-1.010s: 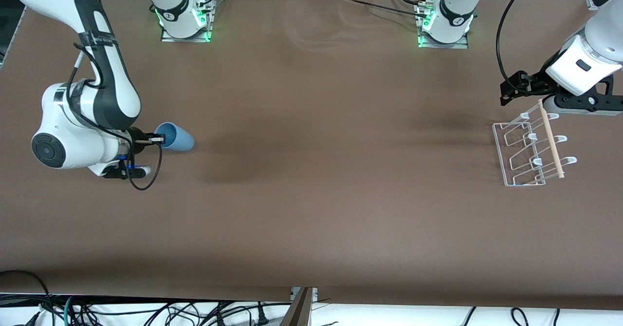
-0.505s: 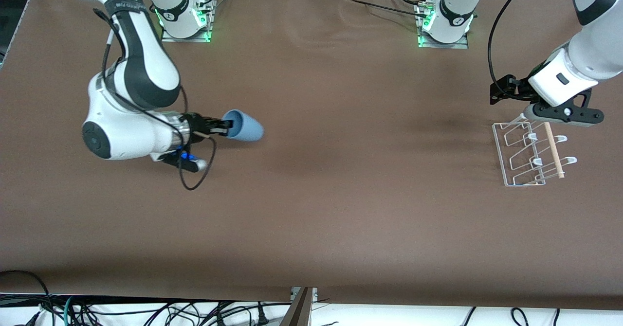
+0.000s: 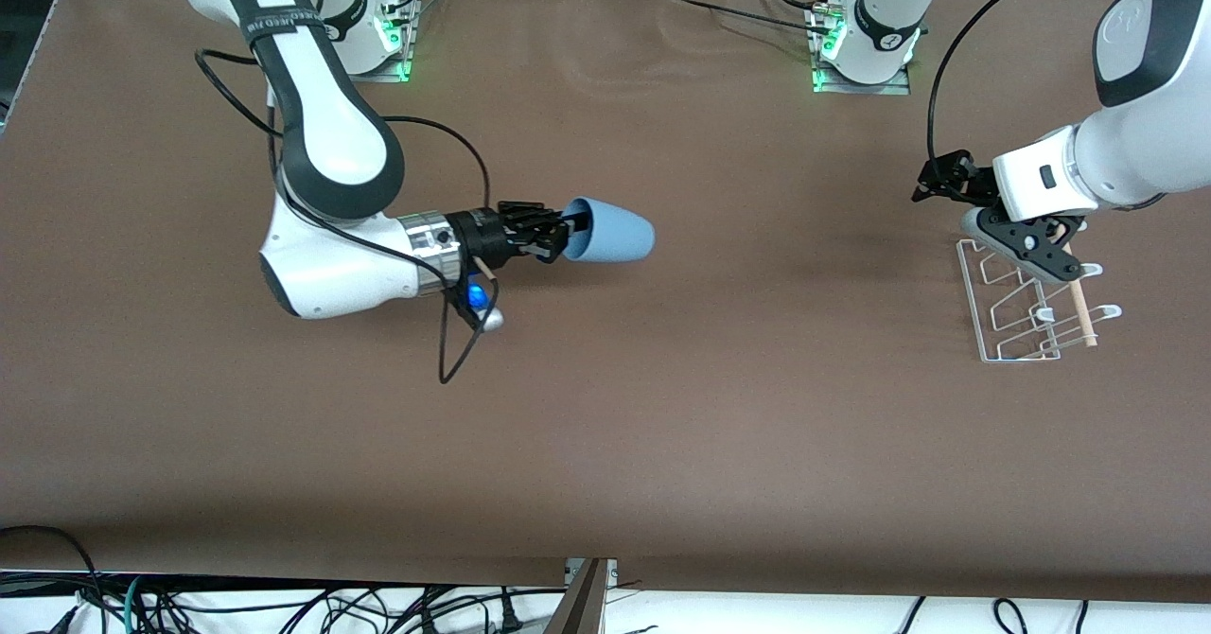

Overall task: Transfer cup to left arm and place on rack
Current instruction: 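Carry the cup toward the middle while the left gripper approaches it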

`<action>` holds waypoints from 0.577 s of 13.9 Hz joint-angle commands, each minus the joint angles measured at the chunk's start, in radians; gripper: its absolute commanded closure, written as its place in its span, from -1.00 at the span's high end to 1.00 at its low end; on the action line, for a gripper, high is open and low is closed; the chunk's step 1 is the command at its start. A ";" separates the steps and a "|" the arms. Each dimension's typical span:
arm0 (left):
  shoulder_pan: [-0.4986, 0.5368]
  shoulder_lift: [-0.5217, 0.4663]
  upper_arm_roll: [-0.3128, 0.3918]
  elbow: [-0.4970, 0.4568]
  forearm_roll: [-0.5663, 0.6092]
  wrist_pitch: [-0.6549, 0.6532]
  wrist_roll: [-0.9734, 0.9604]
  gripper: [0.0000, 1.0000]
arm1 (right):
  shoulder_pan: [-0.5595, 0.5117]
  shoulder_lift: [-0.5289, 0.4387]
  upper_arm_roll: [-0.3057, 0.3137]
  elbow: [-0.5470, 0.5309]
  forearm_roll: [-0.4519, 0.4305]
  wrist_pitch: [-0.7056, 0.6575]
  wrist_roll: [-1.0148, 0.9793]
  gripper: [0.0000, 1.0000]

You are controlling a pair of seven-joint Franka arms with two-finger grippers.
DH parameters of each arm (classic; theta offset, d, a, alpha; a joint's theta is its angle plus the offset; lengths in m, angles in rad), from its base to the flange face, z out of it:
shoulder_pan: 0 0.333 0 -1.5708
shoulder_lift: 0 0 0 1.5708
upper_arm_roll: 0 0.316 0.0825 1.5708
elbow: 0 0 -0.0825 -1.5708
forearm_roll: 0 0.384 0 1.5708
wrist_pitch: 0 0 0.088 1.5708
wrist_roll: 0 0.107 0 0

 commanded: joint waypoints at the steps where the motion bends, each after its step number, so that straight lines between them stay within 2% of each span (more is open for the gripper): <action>1: 0.012 0.019 -0.003 0.012 -0.116 -0.013 0.167 1.00 | 0.092 0.061 -0.005 0.079 0.056 0.104 0.045 -1.00; 4: 0.012 0.051 -0.001 0.017 -0.268 -0.009 0.407 1.00 | 0.210 0.105 -0.005 0.119 0.111 0.310 0.060 -1.00; 8: -0.006 0.075 -0.006 0.012 -0.343 0.048 0.679 1.00 | 0.279 0.161 -0.005 0.201 0.167 0.367 0.094 -1.00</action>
